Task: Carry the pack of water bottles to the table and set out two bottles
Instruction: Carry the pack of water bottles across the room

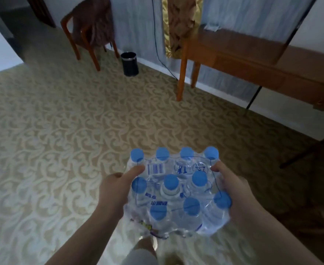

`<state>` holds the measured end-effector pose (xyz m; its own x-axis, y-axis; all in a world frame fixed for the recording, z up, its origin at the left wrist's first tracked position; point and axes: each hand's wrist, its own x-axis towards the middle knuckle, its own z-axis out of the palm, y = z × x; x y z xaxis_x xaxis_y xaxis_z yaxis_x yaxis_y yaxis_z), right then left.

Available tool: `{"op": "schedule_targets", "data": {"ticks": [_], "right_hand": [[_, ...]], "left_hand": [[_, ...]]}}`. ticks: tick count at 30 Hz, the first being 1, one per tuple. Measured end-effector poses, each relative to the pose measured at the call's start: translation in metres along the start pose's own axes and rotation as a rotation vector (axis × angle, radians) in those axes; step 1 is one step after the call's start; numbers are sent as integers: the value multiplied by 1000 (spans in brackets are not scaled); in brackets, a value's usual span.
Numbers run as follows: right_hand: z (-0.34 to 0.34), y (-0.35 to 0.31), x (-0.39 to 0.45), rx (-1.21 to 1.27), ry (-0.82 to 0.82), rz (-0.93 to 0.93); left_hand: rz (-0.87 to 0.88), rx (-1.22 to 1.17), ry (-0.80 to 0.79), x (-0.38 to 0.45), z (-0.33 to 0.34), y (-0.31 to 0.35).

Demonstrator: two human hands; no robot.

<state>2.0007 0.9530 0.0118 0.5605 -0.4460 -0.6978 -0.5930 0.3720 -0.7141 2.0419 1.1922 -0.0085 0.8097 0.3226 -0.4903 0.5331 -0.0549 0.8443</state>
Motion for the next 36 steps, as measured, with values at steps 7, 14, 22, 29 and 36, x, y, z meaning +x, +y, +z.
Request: {"op": "schedule_targets", "data": {"ticks": [7,14,22,29,36], "right_hand": [[84,-91,90,11,80,17],[140,-185,174,115,117,31],[163,-302,305,130,150,14],[187,-418,405,93,144,-24],[240,-515,501,127,88,-29]], "left_hand": [[9,55,-81,141,55,88],[57,113,-166,261,125,195],[6,72,-212,372,243,267],[-10,37,-206,452,332,347],[-21,-36,-302,552,397,435]]}}
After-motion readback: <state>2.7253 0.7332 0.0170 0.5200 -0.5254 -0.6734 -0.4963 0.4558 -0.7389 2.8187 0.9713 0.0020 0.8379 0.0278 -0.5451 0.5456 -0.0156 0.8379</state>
